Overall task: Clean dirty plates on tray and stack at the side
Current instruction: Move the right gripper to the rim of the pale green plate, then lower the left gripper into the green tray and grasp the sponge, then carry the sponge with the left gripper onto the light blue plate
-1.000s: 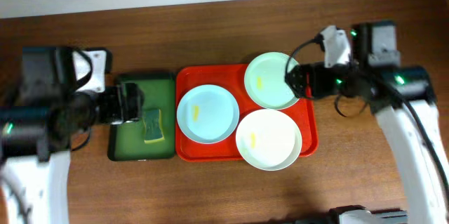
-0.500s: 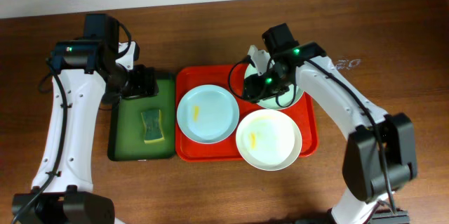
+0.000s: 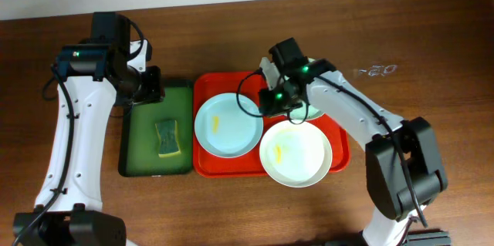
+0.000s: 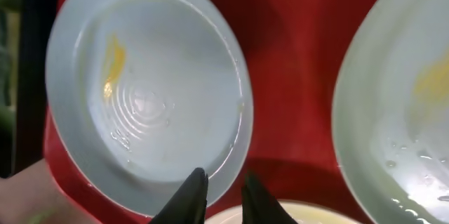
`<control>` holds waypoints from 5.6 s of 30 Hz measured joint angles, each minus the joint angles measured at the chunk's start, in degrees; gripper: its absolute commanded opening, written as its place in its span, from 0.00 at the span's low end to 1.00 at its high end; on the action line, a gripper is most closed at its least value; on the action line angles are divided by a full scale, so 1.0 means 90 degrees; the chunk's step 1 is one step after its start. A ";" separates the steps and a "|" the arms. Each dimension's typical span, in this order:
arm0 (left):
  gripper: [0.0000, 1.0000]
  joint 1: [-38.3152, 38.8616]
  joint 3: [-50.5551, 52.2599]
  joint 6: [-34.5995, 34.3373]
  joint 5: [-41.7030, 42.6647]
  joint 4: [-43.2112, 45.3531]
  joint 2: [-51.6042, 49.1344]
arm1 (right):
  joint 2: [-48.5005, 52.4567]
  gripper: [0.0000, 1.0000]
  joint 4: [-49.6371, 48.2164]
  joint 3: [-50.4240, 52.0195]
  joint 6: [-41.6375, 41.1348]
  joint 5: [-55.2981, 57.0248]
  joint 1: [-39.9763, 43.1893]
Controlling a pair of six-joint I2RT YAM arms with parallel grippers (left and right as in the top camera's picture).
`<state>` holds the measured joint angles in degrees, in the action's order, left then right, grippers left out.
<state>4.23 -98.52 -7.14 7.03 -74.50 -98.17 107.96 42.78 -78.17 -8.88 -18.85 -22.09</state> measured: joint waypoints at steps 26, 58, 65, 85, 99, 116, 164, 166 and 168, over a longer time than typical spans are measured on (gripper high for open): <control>0.48 0.0000 0.0260 0.0000 0.0000 0.0027 -0.0107 | 0.0291 0.12 -0.1336 0.0806 -0.0869 0.0529 -0.0182; 0.45 0.0000 0.0260 0.0000 0.0000 0.0046 -0.0119 | 0.0299 0.04 -0.1416 0.0894 -0.1146 0.0658 -0.0357; 0.40 0.0000 0.0546 0.0000 0.0002 0.0095 -0.0168 | 0.0299 0.04 -0.1486 0.0916 -0.1134 0.0709 -0.0357; 0.37 0.0321 0.2997 -0.1027 -0.0763 0.2285 -0.0809 | 0.0299 0.04 -0.1574 0.0925 -0.1132 0.0760 -0.0357; 0.33 0.0321 0.3058 -0.0605 -0.1003 0.2409 -0.0811 | 0.0299 0.04 -0.1574 0.0925 -0.1132 0.0760 -0.0357; 0.34 0.0321 0.3325 -0.0510 -0.1005 0.2725 -0.0814 | 0.0299 0.05 -0.1574 0.0925 -0.1134 0.0760 -0.0357; 0.00 0.1365 0.1345 0.0143 -0.0158 0.2424 -0.0784 | 0.0299 0.04 -0.1783 0.0933 -0.1132 0.0826 -0.0357; 0.00 0.1829 0.1345 -0.0083 -0.0092 0.2582 -0.0784 | 0.0299 0.04 -0.1780 0.0933 -0.1129 0.0826 -0.0357; 0.00 0.2069 0.1345 -0.0386 -0.0092 0.2591 -0.0784 | 0.0299 0.04 -0.1780 0.0933 -0.1132 0.0826 -0.0357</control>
<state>22.85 -86.41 -10.61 6.20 -51.18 -105.23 110.65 26.76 -69.78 -19.07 -11.42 -25.30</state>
